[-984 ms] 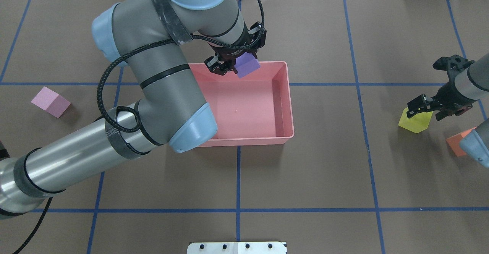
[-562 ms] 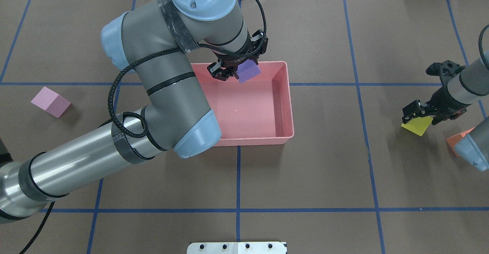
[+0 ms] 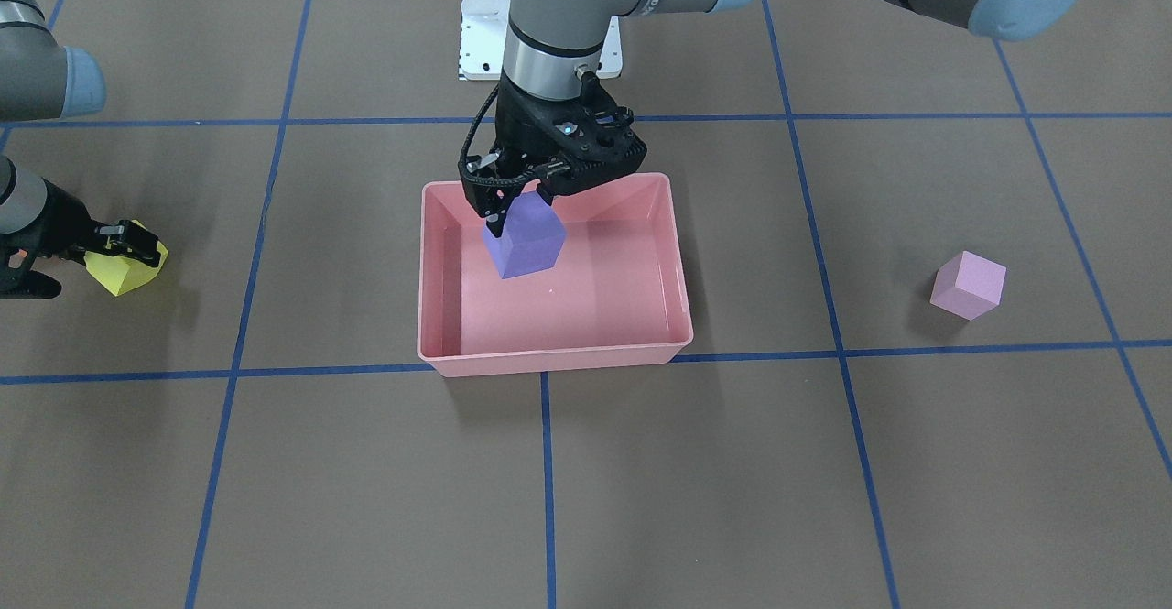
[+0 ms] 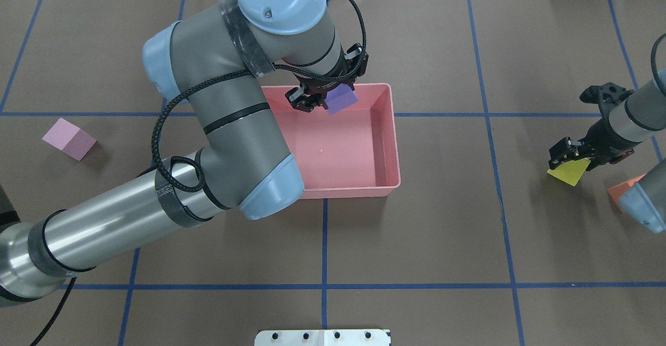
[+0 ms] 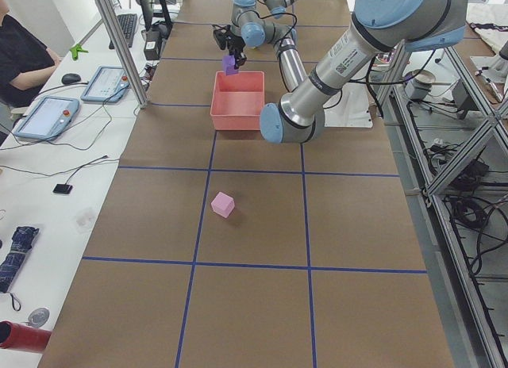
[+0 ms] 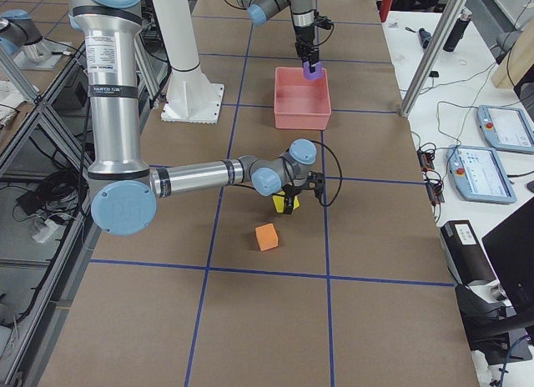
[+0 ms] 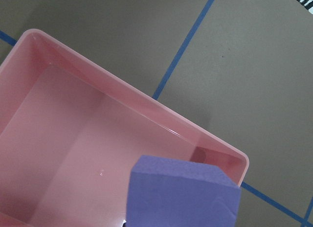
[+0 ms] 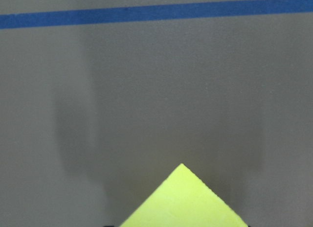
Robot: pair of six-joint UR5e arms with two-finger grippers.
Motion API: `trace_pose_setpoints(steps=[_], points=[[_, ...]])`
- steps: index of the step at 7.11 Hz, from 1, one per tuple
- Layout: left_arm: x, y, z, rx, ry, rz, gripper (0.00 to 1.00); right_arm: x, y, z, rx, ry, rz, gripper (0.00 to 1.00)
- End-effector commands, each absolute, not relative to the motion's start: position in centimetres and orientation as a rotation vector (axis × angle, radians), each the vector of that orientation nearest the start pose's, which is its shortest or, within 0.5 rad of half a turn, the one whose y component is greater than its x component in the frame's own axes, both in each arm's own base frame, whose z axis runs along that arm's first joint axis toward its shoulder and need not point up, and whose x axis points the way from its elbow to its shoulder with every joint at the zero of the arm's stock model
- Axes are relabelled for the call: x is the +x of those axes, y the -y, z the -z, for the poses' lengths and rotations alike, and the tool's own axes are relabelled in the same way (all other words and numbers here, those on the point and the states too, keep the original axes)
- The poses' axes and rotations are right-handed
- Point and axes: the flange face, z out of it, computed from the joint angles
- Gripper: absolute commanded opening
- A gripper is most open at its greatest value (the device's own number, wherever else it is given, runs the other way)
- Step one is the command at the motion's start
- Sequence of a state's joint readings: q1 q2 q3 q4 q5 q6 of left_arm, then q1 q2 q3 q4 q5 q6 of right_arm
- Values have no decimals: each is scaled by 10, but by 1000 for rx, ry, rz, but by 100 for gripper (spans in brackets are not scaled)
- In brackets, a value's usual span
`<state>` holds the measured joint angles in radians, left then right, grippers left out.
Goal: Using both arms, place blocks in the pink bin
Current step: 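Drop the purple cube from the left gripper while the right grasps yellow cube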
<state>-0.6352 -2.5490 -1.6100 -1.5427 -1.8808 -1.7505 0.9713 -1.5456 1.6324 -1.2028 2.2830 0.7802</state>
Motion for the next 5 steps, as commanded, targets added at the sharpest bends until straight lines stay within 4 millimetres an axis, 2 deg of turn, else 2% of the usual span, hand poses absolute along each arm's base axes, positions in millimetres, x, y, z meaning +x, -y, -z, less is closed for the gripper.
trace_pose_setpoints(steps=[1, 2, 3, 4, 5], points=[[496, 493, -30, -54, -1043, 586, 0, -224, 479, -570, -101, 840, -30, 0], [496, 492, -30, -53, -1043, 582, 0, -198, 487, -565, -107, 892, -62, 0], [502, 487, -32, -57, -1039, 569, 0, -162, 497, -555, -114, 969, -101, 0], [506, 483, -31, -60, -1040, 560, 60, -136, 501, -546, -124, 1031, -129, 0], [509, 479, -32, -48, -1038, 529, 99, -122, 514, -531, -96, 1057, -143, 0]])
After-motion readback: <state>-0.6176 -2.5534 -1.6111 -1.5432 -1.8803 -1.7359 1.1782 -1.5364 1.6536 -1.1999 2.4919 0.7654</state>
